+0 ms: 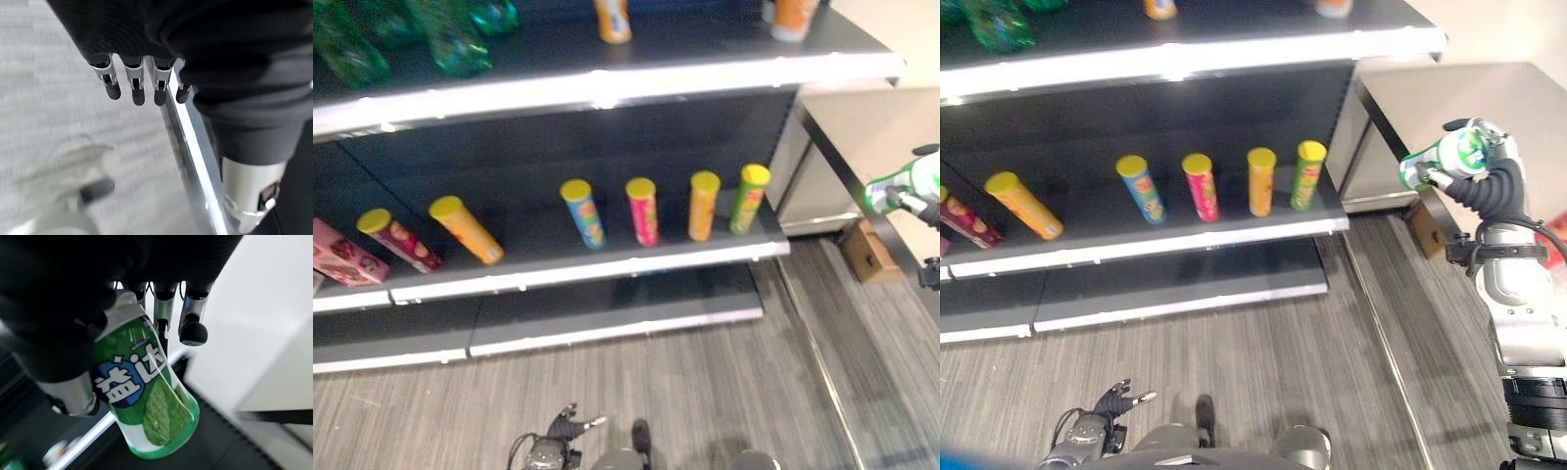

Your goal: Put the goods on the table back onto the shelves and tidy them up.

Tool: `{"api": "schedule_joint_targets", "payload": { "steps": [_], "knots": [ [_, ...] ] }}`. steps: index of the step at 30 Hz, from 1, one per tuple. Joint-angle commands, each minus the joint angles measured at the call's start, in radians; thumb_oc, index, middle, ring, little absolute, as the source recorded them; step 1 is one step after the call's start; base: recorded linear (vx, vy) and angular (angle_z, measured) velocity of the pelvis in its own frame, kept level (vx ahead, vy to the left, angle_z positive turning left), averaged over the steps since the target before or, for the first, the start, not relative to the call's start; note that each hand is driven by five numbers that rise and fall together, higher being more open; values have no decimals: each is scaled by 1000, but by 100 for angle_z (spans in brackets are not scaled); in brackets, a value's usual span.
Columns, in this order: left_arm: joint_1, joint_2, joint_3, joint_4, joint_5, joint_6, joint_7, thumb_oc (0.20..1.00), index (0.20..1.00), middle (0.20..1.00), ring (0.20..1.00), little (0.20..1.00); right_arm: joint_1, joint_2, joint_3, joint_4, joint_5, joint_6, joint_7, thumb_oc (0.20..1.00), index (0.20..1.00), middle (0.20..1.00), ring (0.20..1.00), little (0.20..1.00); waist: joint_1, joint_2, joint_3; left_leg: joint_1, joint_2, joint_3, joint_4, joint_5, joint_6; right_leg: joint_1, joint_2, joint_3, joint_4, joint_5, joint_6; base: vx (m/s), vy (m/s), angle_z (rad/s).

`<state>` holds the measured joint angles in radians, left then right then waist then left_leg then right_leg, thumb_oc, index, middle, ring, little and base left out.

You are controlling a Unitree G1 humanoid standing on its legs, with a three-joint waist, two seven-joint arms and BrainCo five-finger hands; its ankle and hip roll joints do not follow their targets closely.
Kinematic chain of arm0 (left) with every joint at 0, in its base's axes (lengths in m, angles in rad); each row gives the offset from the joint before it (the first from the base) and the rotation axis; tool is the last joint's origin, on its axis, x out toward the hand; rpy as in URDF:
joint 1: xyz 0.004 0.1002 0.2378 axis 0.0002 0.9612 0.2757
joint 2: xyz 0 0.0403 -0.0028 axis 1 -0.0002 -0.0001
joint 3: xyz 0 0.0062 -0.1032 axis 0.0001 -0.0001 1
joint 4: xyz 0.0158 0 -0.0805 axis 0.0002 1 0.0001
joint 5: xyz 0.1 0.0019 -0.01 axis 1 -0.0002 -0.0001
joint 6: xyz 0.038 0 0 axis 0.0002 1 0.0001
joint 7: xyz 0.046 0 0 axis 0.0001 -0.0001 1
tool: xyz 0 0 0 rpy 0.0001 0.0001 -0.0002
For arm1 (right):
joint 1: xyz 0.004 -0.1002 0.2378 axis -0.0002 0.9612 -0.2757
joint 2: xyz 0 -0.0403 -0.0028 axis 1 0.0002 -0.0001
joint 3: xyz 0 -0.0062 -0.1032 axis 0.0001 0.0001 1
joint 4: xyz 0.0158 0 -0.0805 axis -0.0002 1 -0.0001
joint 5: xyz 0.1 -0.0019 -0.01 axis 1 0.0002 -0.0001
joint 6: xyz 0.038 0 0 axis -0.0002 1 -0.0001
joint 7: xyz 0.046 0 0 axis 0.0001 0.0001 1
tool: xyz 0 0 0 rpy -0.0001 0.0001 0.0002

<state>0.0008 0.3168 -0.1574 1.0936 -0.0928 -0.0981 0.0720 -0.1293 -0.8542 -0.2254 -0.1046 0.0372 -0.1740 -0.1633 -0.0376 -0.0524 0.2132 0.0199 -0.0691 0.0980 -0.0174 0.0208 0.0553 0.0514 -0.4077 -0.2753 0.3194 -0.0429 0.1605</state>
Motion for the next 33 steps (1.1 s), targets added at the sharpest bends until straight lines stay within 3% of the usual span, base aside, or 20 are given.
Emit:
{"api": "schedule_joint_targets", "payload": {
  "steps": [1, 2, 4, 6, 8, 11, 17, 21, 23, 33],
  "knots": [
    [24, 21, 0, -40, 49, -4, -5, 1000, 1000, 1000, 1000, 1000, -97, -106, -4, 19, -37, -30, -24, 200, 200, 200, 200, 200, 11, -2, -7, 7, 73, -39, 61, -137, -69, -38, 62, 63, 125, -18, -1, 66, 152, 8],
    [23, 21, 0, -40, 49, -4, -5, 1000, 1000, 1000, 1000, 1000, -98, -106, -4, 19, -37, -30, -24, 200, 200, 200, 200, 200, 12, -1, -10, 2, 75, -39, 59, -133, -69, -43, 64, 63, 123, -13, -2, 65, 60, 40],
    [21, 26, -4, -45, 44, -10, -13, 1000, 1000, 1000, 1000, 1000, -110, -162, -20, 18, -29, -37, -21, 200, 200, 200, 200, 200, -3, 7, 5, 24, 75, -72, 44, -135, -76, -88, 140, 119, 35, -79, -9, 101, 13, 57],
    [7, 30, -17, -46, 38, -13, -18, 1000, 1000, 1000, 1000, 1000, -159, -202, 1, 29, -17, -44, -26, 200, 200, 200, 200, 200, -11, 2, 21, 29, 68, -98, 47, -143, -78, -124, 192, 160, -77, -72, -2, 74, -50, 21],
    [-10, 28, -20, -40, 35, -14, -15, 1000, 1000, 1000, 1000, 1000, -211, -242, 34, 51, -16, -46, -41, 200, 200, 200, 200, 200, -21, -20, 30, 11, 49, -127, 81, -149, -88, -129, 219, 222, -186, -39, 25, 27, -84, 33],
    [-8, 26, -21, -40, 36, -17, -12, 1000, 1000, 1000, 1000, 1000, -247, -270, 52, 49, -25, -44, -40, 200, 200, 200, 200, 200, -15, -34, 22, 5, 47, -132, 87, -154, -94, -102, 216, 239, -219, -25, 23, 28, -97, 77],
    [42, 3, -7, -17, -6, -14, -13, 1000, 1000, 1000, 1000, 1000, -377, -335, 148, 48, 112, -73, 25, 200, 200, 200, 200, 200, 25, -50, -34, 12, 106, -154, 79, -146, -132, -2, 230, 169, -307, -39, -3, 92, -173, 16],
    [51, 2, -6, -16, -18, -13, -11, 1000, 1000, 1000, 1000, 1000, -445, -354, 227, 79, 122, -64, 44, 200, 200, 200, 200, 200, 39, -54, -43, 18, 118, -161, 72, -143, -143, 17, 234, 149, -314, -47, -9, 40, -89, 19],
    [54, 7, -17, -11, -26, -12, -8, 1000, 1000, 1000, 1000, 1000, -598, -369, 388, 160, 129, -52, 53, 200, 200, 200, 200, 200, 57, -57, -47, 26, 131, -169, 61, -134, -154, 37, 239, 124, -318, -57, -16, 40, -107, 16],
    [70, 16, -30, -3, -74, -15, 8, 1000, 1000, 1000, 1000, 1000, -991, -352, 805, 447, 11, 5, 33, 200, 200, 200, 200, 200, 95, -56, -51, 28, 142, -189, 44, -113, -172, 66, 247, 75, -330, -68, -28, 9, -51, 19]
  ]
}}
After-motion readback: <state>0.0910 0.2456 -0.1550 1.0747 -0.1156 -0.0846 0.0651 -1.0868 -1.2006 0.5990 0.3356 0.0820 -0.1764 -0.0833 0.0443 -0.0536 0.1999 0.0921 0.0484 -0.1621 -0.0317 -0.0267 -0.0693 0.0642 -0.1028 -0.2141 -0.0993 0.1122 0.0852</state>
